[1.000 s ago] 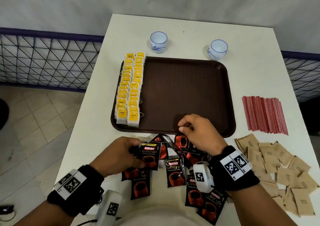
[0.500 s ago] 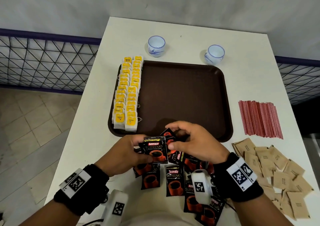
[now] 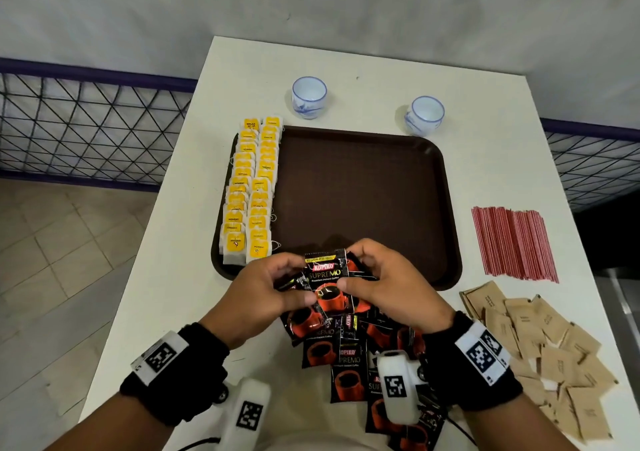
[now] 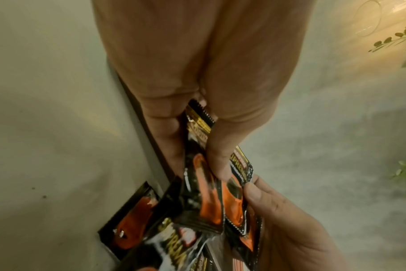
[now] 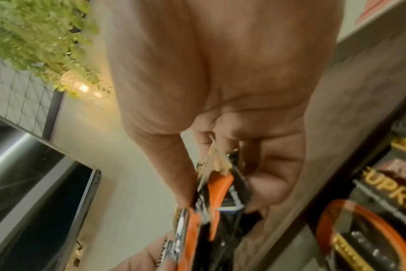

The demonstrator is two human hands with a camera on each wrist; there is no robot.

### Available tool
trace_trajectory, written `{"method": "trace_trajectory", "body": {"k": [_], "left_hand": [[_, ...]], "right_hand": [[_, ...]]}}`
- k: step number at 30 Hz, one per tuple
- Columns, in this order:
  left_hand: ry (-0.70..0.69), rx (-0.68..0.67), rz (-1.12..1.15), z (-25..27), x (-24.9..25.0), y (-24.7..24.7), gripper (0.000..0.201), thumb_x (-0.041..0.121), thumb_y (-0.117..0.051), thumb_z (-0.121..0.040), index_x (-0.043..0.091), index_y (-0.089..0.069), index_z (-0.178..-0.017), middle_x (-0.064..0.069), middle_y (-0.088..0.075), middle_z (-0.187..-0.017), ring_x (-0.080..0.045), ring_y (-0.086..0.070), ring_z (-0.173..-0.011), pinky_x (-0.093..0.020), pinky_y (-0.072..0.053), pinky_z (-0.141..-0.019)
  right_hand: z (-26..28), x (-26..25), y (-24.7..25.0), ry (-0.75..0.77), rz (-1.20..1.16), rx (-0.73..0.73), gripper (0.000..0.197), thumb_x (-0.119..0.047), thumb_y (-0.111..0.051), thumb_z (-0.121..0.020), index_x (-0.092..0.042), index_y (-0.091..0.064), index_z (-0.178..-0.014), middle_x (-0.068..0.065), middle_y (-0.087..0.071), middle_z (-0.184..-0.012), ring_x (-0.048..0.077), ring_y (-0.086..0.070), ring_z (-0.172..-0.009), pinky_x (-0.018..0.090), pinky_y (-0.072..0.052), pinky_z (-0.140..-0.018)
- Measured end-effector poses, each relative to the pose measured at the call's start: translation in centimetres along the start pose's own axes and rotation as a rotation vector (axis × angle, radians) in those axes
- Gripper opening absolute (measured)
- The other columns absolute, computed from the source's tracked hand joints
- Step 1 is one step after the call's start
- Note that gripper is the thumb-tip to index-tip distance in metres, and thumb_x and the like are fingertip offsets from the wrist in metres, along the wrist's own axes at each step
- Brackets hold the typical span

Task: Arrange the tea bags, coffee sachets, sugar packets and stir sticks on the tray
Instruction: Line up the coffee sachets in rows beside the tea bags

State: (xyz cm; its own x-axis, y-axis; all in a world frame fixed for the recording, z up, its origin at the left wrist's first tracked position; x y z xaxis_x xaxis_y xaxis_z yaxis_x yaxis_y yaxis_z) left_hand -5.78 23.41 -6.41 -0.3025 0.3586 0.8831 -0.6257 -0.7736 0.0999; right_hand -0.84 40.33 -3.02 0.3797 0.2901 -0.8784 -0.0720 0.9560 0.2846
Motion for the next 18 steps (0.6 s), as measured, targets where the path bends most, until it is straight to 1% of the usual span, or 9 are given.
{"method": "trace_trajectory", "body": {"k": [2,4,6,8,9,11,13,15,18], "left_hand": [[0.014,0.01,0.088,-0.1,0.2,0.0,0.04,0.001,-0.084,-0.076,0.02,-0.069,-0.109,0.008,-0.079,-0.102,-0.013,-0.075,-0.097,-0.024,-0.06,-0.073],[0.006,0.026,0.154,-0.3,0.5,0.0,0.038,0.003,-0.083,-0.076,0.019,-0.071,-0.108,0.003,-0.079,-0.103,-0.017,-0.076,-0.093,-0.025,-0.059,-0.068],[-0.012,0.045,0.194,-0.3,0.8,0.1,0.037,0.007,-0.083,-0.076,0.017,-0.072,-0.11,0.0,-0.078,-0.105,-0.017,-0.076,-0.092,-0.025,-0.058,-0.066],[-0.032,0.074,0.202,-0.3,1.2,0.1,0.038,0.009,-0.084,-0.075,0.016,-0.072,-0.11,0.001,-0.078,-0.105,-0.017,-0.076,-0.092,-0.029,-0.06,-0.068],[-0.04,0.092,0.209,-0.4,1.3,0.1,0.038,0.009,-0.084,-0.074,0.015,-0.072,-0.109,0.001,-0.078,-0.105,-0.018,-0.076,-0.093,-0.033,-0.062,-0.072],[-0.054,0.128,0.25,-0.5,1.3,0.3,0.041,0.013,-0.086,-0.069,0.014,-0.073,-0.107,-0.002,-0.078,-0.105,-0.02,-0.076,-0.096,-0.035,-0.062,-0.08],[-0.073,0.164,0.265,-0.7,1.4,0.4,0.041,0.017,-0.086,-0.068,0.014,-0.072,-0.106,-0.004,-0.077,-0.105,-0.019,-0.075,-0.098,-0.033,-0.061,-0.083],[-0.083,0.172,0.266,-0.9,1.6,0.2,0.032,0.016,-0.083,-0.077,0.015,-0.071,-0.107,-0.004,-0.077,-0.103,-0.017,-0.074,-0.097,-0.033,-0.06,-0.084],[-0.083,0.119,0.265,-0.9,2.3,-0.6,0.015,0.018,-0.069,-0.094,0.018,-0.07,-0.109,-0.004,-0.077,-0.103,-0.018,-0.074,-0.094,-0.03,-0.06,-0.079]], "right_hand": [[0.0,0.0,-0.5,-0.014,-0.053,-0.022,0.026,-0.014,-0.077,-0.085,-0.021,-0.064,-0.107,0.0,-0.074,-0.107,0.014,-0.069,-0.102,0.048,-0.053,-0.096],[-0.1,-0.1,-1.1,-0.035,-0.137,-0.043,0.032,-0.003,-0.072,-0.088,-0.017,-0.062,-0.116,0.002,-0.073,-0.112,0.016,-0.069,-0.107,0.043,-0.054,-0.097],[-0.1,-0.3,-1.8,-0.039,-0.2,-0.068,0.041,0.004,-0.066,-0.091,-0.015,-0.059,-0.127,0.005,-0.072,-0.117,0.019,-0.068,-0.112,0.043,-0.052,-0.1],[-0.3,-0.4,-2.2,-0.046,-0.217,-0.069,0.045,0.003,-0.062,-0.093,-0.019,-0.057,-0.132,0.004,-0.071,-0.12,0.019,-0.066,-0.115,0.048,-0.049,-0.105],[-0.3,-0.3,-2.3,-0.051,-0.226,-0.062,0.044,-0.001,-0.061,-0.094,-0.023,-0.057,-0.132,0.002,-0.071,-0.121,0.019,-0.066,-0.116,0.05,-0.048,-0.106],[-0.3,-0.2,-2.5,-0.074,-0.245,-0.033,0.038,-0.018,-0.061,-0.093,-0.032,-0.059,-0.128,0.0,-0.071,-0.121,0.02,-0.066,-0.115,0.055,-0.047,-0.105],[-0.3,-0.4,-2.7,-0.077,-0.248,-0.003,0.03,-0.031,-0.061,-0.093,-0.035,-0.06,-0.123,-0.002,-0.071,-0.118,0.02,-0.068,-0.111,0.055,-0.05,-0.101],[-0.4,-0.8,-2.9,-0.06,-0.22,0.025,0.027,-0.028,-0.062,-0.097,-0.031,-0.058,-0.123,-0.002,-0.072,-0.113,0.017,-0.071,-0.104,0.054,-0.054,-0.095],[-0.6,-1.3,-3.0,-0.026,-0.122,0.065,0.031,-0.019,-0.063,-0.095,-0.034,-0.057,-0.121,-0.005,-0.072,-0.108,0.012,-0.071,-0.098,0.047,-0.057,-0.091]]}}
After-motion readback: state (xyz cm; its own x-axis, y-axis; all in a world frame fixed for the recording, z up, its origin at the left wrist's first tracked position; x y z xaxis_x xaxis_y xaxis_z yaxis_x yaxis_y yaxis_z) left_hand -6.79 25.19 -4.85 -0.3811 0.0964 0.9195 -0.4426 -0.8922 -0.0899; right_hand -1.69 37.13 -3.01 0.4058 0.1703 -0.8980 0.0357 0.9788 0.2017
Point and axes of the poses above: each hand's wrist, its own z-axis away from the middle knuckle, its own y-axis out of the back of the hand, x = y × z, the point moved 10 cm from there along -z, towards the middle knuckle
